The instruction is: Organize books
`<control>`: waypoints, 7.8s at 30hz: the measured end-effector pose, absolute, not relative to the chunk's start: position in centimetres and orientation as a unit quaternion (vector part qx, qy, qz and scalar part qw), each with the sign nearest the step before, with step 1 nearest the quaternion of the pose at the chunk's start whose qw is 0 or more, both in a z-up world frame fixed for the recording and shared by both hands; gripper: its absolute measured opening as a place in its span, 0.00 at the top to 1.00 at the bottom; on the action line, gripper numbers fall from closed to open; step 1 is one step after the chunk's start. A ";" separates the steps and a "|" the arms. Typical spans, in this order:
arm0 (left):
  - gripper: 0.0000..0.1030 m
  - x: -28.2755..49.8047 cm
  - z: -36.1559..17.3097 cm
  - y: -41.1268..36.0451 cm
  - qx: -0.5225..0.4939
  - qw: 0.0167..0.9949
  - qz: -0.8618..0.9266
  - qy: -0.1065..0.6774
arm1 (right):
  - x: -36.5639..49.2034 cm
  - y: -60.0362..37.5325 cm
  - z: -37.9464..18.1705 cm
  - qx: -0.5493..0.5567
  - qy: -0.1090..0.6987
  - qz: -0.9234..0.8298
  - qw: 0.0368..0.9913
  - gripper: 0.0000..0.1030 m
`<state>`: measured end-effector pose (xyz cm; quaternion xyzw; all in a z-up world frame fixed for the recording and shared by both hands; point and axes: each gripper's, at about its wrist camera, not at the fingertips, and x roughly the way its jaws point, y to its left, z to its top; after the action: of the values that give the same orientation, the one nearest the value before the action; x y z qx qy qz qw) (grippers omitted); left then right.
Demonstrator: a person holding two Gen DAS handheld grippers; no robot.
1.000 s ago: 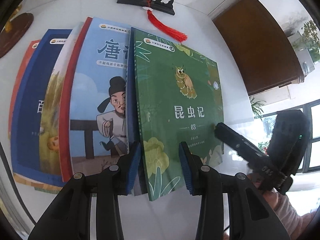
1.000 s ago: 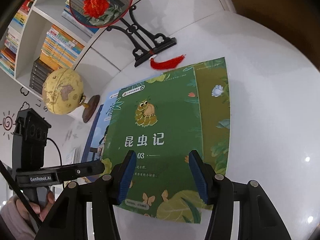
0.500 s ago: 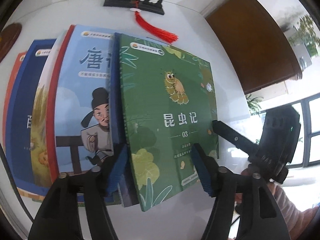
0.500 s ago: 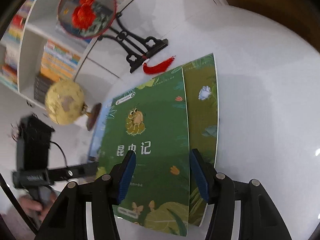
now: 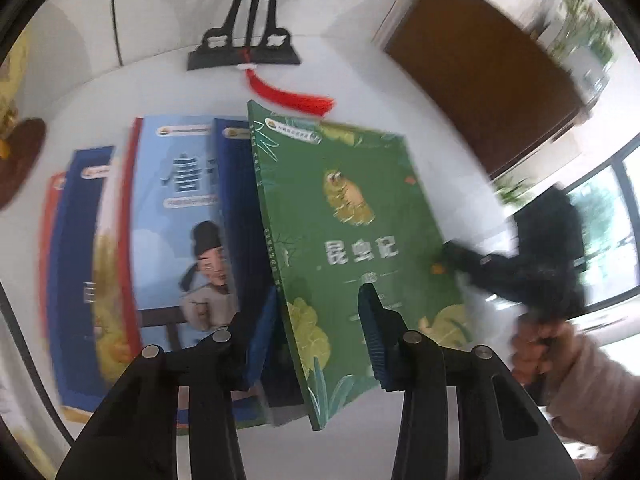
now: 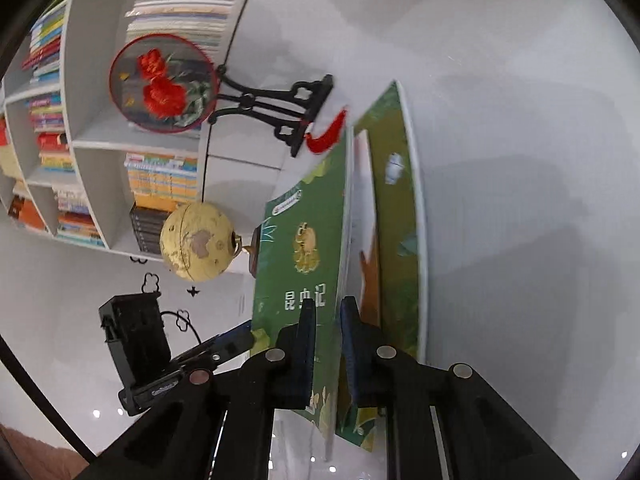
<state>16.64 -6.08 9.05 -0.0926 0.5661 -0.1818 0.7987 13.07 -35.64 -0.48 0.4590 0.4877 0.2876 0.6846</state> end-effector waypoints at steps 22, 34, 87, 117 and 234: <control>0.64 17.0 7.0 -8.5 -0.118 0.767 -0.225 0.590 | 14.4 -33.9 1.9 0.329 0.512 0.271 0.746 0.90; 0.88 18.3 6.5 -11.9 -0.081 0.775 -0.194 0.596 | 14.2 -33.6 2.9 0.271 0.521 0.242 0.772 0.92; 0.89 4.9 17.1 12.8 -0.116 0.863 -0.074 0.486 | 7.1 -8.8 16.0 0.187 0.446 0.357 0.799 0.93; 0.88 -2.0 13.7 29.0 -0.185 0.849 -0.002 0.496 | 4.8 10.2 14.9 0.106 0.497 0.409 0.758 0.92; 0.73 16.8 6.6 -6.3 -0.067 0.765 -0.058 0.638 | 12.0 -27.4 5.4 0.237 0.558 0.231 0.761 0.54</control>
<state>16.81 -6.25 6.57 -0.0670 0.6382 -0.0578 0.7647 12.04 -27.45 5.42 0.2368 0.5580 0.2313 0.7610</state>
